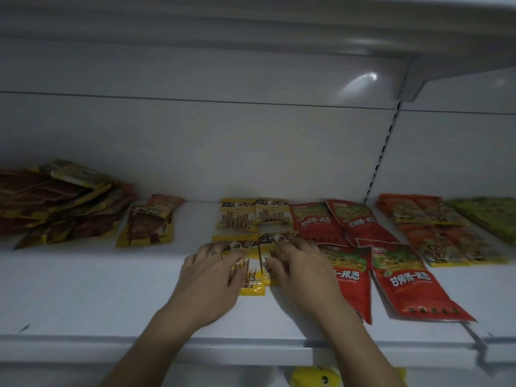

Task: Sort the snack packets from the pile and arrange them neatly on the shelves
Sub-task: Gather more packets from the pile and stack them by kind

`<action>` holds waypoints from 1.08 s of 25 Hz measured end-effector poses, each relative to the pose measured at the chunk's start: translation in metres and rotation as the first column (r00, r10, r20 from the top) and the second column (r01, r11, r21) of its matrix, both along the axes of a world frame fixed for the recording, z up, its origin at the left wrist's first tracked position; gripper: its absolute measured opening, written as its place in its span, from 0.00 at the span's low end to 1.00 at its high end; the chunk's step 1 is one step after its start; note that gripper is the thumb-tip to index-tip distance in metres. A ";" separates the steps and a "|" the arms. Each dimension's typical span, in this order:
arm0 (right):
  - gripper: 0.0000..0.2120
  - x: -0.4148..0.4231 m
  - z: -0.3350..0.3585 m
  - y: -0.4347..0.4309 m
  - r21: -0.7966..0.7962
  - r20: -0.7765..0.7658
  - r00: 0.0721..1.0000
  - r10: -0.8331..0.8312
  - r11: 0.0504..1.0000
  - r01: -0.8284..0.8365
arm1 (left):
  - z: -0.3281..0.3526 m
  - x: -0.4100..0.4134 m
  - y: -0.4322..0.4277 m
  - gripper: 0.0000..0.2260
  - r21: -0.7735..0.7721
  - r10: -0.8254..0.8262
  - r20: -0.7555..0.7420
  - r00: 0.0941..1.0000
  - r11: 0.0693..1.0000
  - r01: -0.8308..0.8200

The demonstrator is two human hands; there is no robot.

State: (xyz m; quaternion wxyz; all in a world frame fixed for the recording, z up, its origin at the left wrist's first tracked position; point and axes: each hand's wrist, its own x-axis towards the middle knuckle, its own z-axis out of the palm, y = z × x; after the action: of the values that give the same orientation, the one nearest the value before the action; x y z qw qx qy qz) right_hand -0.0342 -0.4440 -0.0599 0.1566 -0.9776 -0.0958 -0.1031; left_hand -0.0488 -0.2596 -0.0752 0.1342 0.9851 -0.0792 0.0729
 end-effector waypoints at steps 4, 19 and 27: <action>0.22 -0.015 0.008 -0.024 -0.094 0.076 0.990 -0.121 0.987 0.128 | 0.008 0.000 -0.018 0.31 -0.010 -0.052 0.087 0.995 0.999 0.053; 0.15 -0.045 0.002 -0.119 0.064 0.105 0.982 -0.159 0.986 0.153 | 0.022 -0.009 -0.121 0.30 0.146 -0.493 -0.080 0.866 0.854 0.500; 0.20 -0.054 -0.004 -0.165 -0.059 -0.111 0.949 -0.296 0.955 0.291 | 0.028 -0.018 -0.144 0.24 0.334 -0.495 -0.114 0.861 0.798 0.503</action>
State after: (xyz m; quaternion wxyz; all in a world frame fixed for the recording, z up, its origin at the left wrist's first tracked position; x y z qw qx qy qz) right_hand -0.0878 -0.6087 -0.0641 0.1243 -0.9884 0.0582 -0.0649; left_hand -0.0664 -0.4037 -0.0469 -0.0290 0.9378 -0.3459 0.0091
